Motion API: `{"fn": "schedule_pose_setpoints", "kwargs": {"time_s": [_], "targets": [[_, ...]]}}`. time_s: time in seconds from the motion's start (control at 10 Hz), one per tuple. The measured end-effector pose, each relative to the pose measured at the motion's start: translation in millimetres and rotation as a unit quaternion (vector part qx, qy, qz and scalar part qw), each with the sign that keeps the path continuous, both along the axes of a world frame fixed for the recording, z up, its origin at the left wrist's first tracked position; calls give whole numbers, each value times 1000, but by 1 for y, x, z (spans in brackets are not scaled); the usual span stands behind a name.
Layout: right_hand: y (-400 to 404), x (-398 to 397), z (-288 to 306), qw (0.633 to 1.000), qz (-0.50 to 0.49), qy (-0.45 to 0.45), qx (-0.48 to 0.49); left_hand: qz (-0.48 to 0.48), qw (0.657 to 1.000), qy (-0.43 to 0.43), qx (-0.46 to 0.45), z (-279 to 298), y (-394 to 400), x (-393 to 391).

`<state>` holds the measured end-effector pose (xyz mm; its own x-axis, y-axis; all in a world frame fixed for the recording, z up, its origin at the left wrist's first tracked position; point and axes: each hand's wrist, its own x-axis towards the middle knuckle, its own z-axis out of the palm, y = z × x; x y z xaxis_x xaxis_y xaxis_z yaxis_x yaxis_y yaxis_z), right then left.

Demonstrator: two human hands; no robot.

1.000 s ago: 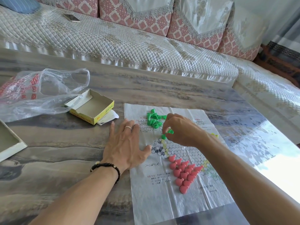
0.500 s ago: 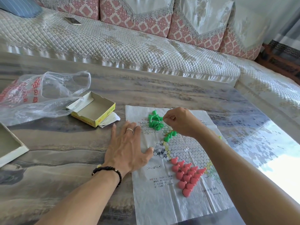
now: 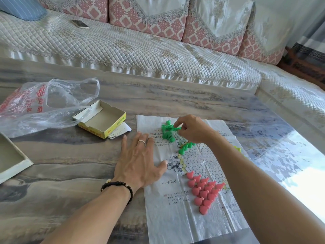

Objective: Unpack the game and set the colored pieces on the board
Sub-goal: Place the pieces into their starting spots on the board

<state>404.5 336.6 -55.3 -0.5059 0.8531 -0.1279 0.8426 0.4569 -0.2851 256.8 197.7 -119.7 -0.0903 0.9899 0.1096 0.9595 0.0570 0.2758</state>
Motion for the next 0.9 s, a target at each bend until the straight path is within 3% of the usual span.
{"fn": "schedule_pose_setpoints", "kwargs": {"time_s": [0.2,0.9], "targets": [[3,17,17,997,-25,49,50,0,1000,2,1,1,0,0],[11,31,11,996,6,-77,51,-1,1000,0,10,-3,1,-1]]}}
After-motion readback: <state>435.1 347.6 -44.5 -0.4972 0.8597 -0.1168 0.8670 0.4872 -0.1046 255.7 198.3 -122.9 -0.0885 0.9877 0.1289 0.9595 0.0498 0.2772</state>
